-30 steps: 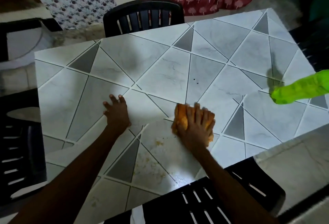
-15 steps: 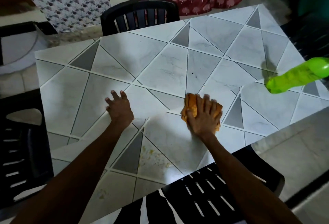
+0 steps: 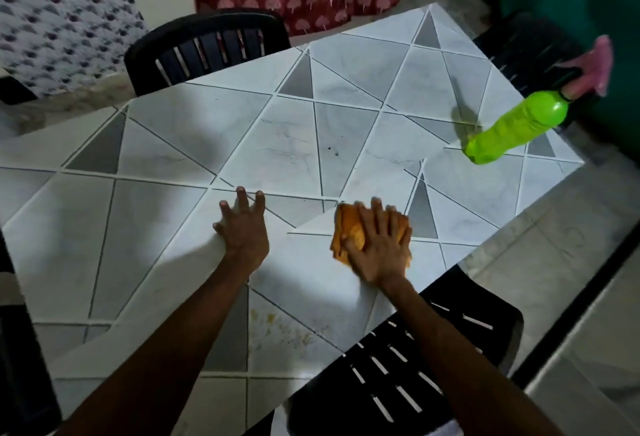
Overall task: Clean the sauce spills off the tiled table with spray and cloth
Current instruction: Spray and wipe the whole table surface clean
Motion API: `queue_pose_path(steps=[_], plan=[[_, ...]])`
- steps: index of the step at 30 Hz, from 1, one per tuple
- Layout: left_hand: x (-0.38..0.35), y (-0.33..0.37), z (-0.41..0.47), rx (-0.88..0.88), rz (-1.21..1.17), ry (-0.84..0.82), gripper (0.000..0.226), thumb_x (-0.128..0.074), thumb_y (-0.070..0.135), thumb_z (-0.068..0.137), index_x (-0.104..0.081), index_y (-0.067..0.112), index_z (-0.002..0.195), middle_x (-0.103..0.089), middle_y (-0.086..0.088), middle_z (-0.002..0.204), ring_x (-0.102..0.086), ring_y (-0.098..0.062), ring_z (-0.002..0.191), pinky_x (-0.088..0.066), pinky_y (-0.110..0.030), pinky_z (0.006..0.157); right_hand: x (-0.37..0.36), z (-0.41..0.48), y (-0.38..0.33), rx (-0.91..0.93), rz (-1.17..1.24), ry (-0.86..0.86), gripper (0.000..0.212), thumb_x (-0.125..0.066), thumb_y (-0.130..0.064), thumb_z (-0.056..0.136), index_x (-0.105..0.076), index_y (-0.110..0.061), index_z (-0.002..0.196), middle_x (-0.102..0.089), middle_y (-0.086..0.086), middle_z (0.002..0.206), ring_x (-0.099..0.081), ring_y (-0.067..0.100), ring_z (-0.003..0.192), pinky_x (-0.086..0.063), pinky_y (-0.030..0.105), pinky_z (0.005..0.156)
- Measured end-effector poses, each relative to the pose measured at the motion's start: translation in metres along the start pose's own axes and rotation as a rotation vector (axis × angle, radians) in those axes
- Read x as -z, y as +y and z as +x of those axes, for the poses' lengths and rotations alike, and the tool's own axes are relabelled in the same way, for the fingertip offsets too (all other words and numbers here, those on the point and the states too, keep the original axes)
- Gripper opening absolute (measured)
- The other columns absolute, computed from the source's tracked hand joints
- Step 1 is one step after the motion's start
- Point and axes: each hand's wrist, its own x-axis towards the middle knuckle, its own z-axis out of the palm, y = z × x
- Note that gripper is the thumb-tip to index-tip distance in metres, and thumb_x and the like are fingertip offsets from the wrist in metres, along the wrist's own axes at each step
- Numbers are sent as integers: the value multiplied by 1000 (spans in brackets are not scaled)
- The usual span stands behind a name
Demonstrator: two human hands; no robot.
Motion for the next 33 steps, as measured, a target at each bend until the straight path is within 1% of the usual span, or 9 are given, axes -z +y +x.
queue_pose_path(steps=[3, 7, 11, 15, 20, 24, 28, 31, 33], plan=[[-6, 2, 3, -2, -1, -4, 90, -63, 7, 88, -8, 27, 157, 2, -12, 164, -7, -49, 146, -37, -66, 103, 15, 74, 6, -49, 41, 18, 80, -27, -77, 86, -7, -46, 157, -3, -4, 169, -1, 32, 155, -3, 67, 118], [-5, 6, 4, 18, 129, -19, 104, -75, 13, 81, -3, 29, 155, 1, -12, 162, -14, -49, 144, -46, -62, 98, 25, 131, 9, -9, 44, -19, 81, -27, -77, 90, -5, -41, 158, 1, -1, 169, 6, 33, 155, 3, 67, 118], [-4, 0, -4, 4, 56, -27, 94, -68, 12, 87, -7, 29, 156, 1, -11, 163, -19, -47, 142, -42, -64, 99, 11, 72, 29, 131, 32, 28, 80, -31, -71, 92, -8, -37, 160, -4, 0, 169, -1, 33, 155, -1, 65, 119], [-7, 21, -25, -28, -81, 88, 82, -58, 10, 88, -16, 22, 157, -21, -16, 160, -33, -42, 138, -37, -57, 107, 1, -35, 86, 270, -1, 71, 82, -44, -68, 88, -15, -40, 159, -13, -5, 168, -10, 31, 154, -12, 62, 119], [-16, 80, -60, -220, -245, 305, 66, -69, 6, 79, -51, 12, 142, -52, -18, 143, -48, -43, 130, -44, -54, 104, 19, 2, 162, 122, -58, 15, 82, -31, -74, 82, -11, -47, 157, -8, -10, 168, -5, 27, 155, -6, 64, 120], [-20, 88, -87, -234, -228, 314, 60, -75, 13, 77, -59, 10, 135, -56, -19, 138, -50, -43, 129, -45, -56, 102, 32, 66, 139, -72, 14, -37, 87, -15, -76, 83, -4, -37, 159, 1, 0, 170, 8, 35, 154, 4, 68, 117], [-32, 83, -105, -201, -205, 301, 59, -80, 13, 72, -63, 5, 128, -61, -23, 130, -57, -44, 120, -50, -55, 93, 16, 27, 83, 234, -54, -101, 93, -14, -77, 79, 3, -34, 160, 10, 3, 169, 12, 39, 153, 8, 68, 116], [-42, 81, -113, -174, -201, 212, 59, -70, 34, 76, -64, 5, 128, -60, -25, 130, -58, -44, 118, -50, -54, 94, 5, -29, 91, 497, -55, -106, 85, -31, -73, 85, -12, -37, 160, -5, 0, 169, -2, 35, 155, -2, 67, 118], [-47, 81, -116, -141, -219, 153, 60, -64, 42, 83, -60, 9, 133, -54, -21, 140, -56, -41, 123, -47, -51, 98, 5, -42, 121, 542, -48, -78, 82, -38, -71, 84, -16, -42, 158, -11, -5, 169, -8, 30, 155, -10, 65, 118]])
